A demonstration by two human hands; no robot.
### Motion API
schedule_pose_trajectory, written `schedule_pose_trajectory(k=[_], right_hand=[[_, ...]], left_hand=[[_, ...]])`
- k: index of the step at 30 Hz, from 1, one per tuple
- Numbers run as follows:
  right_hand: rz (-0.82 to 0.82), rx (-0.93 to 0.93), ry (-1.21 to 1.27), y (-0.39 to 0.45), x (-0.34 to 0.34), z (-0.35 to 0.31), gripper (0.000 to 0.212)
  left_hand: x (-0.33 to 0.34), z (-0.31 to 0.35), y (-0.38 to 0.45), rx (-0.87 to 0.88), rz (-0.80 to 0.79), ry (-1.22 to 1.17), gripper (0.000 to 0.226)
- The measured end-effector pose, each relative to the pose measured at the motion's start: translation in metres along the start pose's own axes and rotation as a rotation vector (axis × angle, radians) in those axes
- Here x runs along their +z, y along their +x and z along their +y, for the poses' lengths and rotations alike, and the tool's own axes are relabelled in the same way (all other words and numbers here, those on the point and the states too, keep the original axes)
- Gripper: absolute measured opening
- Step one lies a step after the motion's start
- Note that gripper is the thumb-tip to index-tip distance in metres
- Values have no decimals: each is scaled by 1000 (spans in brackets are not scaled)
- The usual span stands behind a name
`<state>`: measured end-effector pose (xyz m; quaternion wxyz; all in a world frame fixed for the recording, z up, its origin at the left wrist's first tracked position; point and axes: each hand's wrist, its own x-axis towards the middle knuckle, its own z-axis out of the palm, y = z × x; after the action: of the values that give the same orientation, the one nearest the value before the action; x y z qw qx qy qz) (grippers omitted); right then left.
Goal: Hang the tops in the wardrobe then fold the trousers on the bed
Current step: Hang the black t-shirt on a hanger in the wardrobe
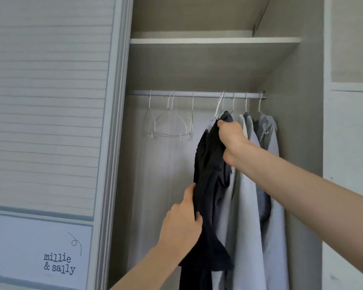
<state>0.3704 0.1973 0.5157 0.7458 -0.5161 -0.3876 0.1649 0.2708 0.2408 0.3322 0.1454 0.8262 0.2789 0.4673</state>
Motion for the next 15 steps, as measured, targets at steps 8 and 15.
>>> schedule_pose_trajectory(k=[8,15], right_hand=[[58,-165,16,72,24,13,24],[97,-155,21,180,38,22,33]], left_hand=[[24,-38,87,-53,70,-100,29],[68,-61,183,-30,111,-160,31]])
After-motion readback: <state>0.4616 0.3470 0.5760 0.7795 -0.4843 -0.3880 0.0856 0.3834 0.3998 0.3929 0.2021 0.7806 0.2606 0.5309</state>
